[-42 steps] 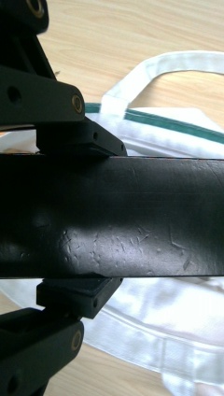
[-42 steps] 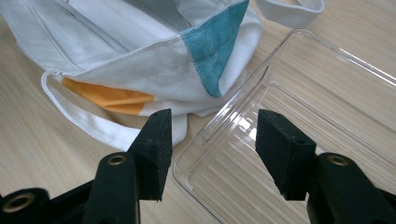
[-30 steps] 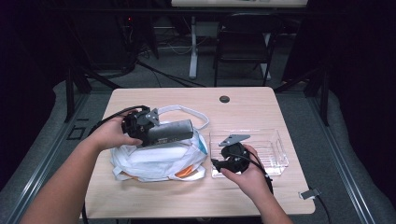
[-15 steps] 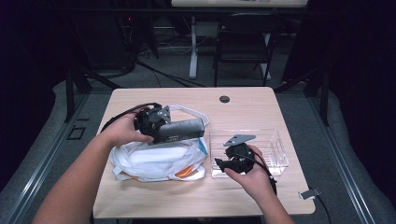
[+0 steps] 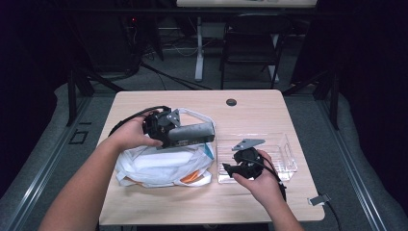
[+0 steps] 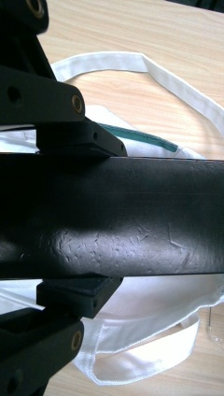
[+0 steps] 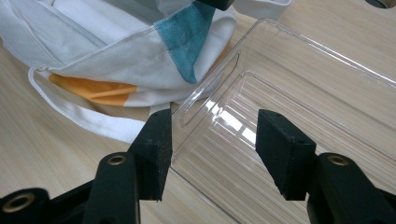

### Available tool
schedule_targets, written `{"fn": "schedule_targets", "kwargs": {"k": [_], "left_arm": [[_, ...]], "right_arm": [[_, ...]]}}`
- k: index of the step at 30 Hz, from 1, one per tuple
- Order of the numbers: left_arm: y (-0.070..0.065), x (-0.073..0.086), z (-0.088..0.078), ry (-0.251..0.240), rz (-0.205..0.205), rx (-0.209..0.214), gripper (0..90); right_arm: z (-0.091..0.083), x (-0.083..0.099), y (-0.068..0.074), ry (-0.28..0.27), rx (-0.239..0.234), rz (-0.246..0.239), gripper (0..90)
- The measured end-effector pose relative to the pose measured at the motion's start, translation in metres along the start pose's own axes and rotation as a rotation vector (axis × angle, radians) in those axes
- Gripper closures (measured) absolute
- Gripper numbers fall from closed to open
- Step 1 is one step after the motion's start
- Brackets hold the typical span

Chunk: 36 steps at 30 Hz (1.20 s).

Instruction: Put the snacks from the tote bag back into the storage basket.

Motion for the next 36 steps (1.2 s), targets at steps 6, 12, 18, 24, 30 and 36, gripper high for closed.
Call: {"fn": "schedule_targets", "kwargs": {"k": [6,12,18,24,30,36], "left_arm": [[-0.002,-0.004,-0.001,-0.005,0.010,0.000,43.6],[-0.004,-0.010,-0.006,-0.014,0.024,-0.003,43.6],[-0.005,-0.017,-0.010,-0.025,0.042,-0.005,43.6],[-0.006,-0.023,-0.008,-0.031,0.054,0.001,43.6],[-0.007,-0.024,-0.007,-0.029,0.050,0.010,43.6],[-0.007,-0.025,-0.008,-0.032,0.053,0.005,43.6]], "right_arm": [[-0.001,-0.001,-0.002,-0.001,0.004,0.000,46.2],[0.000,-0.005,-0.002,-0.033,-0.018,-0.055,42.5],[-0.001,-0.016,-0.001,-0.003,-0.049,-0.106,42.0],[-0.008,-0.035,-0.005,0.008,-0.030,-0.203,37.7],[-0.013,-0.049,-0.011,0.030,-0.062,-0.263,35.0],[-0.009,-0.055,-0.014,0.075,-0.062,-0.377,32.5]]}}
Point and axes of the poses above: each handheld gripper's, and its own axes: z roughly forward along the jaws, x roughly out of its underside, y roughly to its left, the point moved 2 cm from there along z, roughly forward along the jaws, and after that the axes turned 11 degrees about z, right-handed, at the moved point
